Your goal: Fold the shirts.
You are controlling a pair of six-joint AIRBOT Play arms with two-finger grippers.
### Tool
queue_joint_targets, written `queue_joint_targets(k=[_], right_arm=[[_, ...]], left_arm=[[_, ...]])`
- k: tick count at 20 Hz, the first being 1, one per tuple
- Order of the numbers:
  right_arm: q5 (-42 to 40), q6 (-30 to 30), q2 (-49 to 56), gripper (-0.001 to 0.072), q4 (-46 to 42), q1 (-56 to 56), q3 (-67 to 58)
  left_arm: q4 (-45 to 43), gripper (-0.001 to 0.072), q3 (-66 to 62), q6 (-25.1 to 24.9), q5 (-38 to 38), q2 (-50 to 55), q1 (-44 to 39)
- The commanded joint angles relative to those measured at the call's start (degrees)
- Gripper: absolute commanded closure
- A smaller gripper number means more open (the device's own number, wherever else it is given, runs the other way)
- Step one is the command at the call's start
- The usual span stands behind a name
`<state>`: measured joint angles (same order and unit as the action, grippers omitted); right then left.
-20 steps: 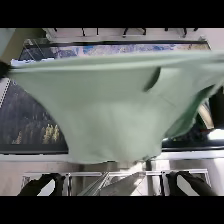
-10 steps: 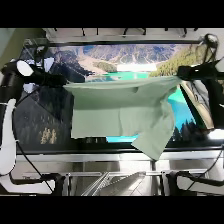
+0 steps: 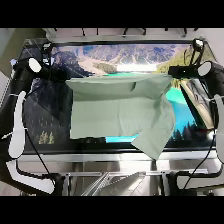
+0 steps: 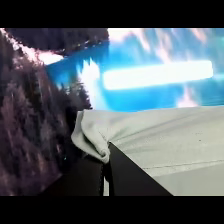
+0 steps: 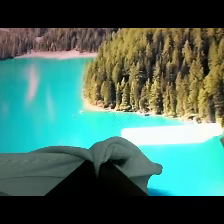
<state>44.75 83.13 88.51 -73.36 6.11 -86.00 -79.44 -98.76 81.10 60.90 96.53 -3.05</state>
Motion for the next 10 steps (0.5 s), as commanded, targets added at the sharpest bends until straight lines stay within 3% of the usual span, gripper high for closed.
queue_joint_targets(k=[1, 5, 10], right_arm=[[1.5, 0.0, 0.5, 0.0692, -0.4, 0.0, 0.0], [10.8, 0.5, 0.7, 0.0692, -4.5, 0.4, 0.0], [23.5, 5.4, 4.5, 0.0692, -6.2, 2.9, 0.0]], left_arm=[[-2.1, 0.0692, -2.3, -0.3, 4.7, 2.1, -0.4], [-2.1, 0.0692, -0.4, -0.3, 9.8, 2.8, -0.4], [-1.8, 0.0692, 7.7, -0.3, 11.2, 2.8, -0.4]])
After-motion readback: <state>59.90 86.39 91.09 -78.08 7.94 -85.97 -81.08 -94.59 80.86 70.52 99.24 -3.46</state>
